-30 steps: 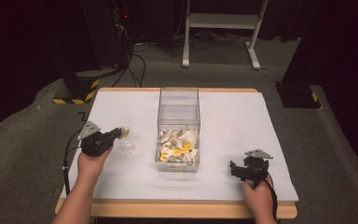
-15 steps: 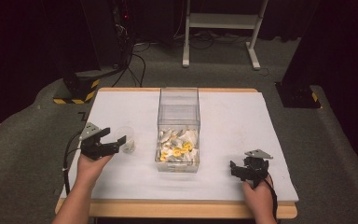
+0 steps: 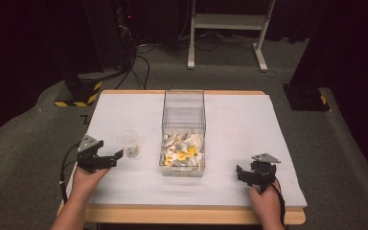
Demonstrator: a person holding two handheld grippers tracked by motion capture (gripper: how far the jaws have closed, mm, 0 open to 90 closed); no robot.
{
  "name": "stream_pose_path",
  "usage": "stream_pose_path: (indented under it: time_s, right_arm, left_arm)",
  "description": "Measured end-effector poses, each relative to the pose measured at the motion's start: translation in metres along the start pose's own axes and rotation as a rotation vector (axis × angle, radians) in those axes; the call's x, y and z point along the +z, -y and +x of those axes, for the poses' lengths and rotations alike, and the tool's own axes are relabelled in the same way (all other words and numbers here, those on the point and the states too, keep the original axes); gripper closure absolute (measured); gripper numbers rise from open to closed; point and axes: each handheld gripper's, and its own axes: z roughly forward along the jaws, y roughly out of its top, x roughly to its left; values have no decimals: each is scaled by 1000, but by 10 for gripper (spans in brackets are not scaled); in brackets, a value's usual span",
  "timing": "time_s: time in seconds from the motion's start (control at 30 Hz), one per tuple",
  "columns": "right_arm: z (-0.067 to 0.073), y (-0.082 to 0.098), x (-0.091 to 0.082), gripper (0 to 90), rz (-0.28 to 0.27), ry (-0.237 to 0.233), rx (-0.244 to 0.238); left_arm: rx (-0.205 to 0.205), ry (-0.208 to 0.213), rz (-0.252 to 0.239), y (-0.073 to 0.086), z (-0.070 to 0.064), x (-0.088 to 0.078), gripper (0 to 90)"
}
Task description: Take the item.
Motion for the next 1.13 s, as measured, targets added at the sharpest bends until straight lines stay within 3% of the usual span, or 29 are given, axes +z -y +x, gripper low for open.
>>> stream_pose_path:
  time_s: [0.27, 0.33, 0.47, 0.5, 0.6, 0.67, 1.13]
  right_arm:
    - [0, 0, 0, 114, 0, 0, 0]
    - [0, 0, 0, 114, 0, 0, 0]
    - [0, 0, 0, 114, 0, 1, 0]
    - [0, 0, 0, 114, 1, 0, 1]
    - [0, 0, 0, 114, 0, 1, -1]
    - [0, 0, 0, 115, -1, 1, -1]
    - [1, 0, 0, 122, -3, 4, -6]
  left_arm:
    - [-13, 13, 44, 18, 4, 7, 84]
    - [5, 0, 87, 26, 4, 12, 85]
    - [11, -6, 126, 33, 4, 17, 83]
    - [7, -20, 170, 37, 5, 20, 83]
    - [14, -36, 187, 39, 3, 22, 83]
    - [60, -86, 204, 40, -5, 24, 89]
    - [58, -82, 197, 41, -5, 23, 107]
